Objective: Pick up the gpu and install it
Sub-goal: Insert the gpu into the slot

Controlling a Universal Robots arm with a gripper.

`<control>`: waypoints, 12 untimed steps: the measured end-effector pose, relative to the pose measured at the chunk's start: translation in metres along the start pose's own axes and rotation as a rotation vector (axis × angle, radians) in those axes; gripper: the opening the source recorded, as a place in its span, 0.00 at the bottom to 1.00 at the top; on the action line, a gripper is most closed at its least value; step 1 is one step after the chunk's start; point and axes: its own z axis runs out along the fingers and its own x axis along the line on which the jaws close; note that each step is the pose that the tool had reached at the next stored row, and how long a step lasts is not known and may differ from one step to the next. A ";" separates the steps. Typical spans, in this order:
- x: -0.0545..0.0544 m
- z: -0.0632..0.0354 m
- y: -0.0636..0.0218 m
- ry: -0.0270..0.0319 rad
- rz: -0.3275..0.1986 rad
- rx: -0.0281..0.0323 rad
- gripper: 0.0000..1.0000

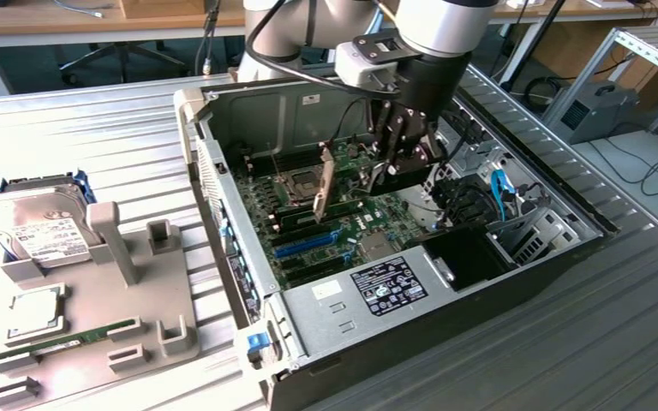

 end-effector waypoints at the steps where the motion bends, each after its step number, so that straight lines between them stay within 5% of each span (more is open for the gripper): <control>1: 0.000 0.0001 0.0002 0.0000 0.003 0.0001 0.26; 12: 0.000 0.0016 0.0028 0.0017 0.093 0.0028 0.26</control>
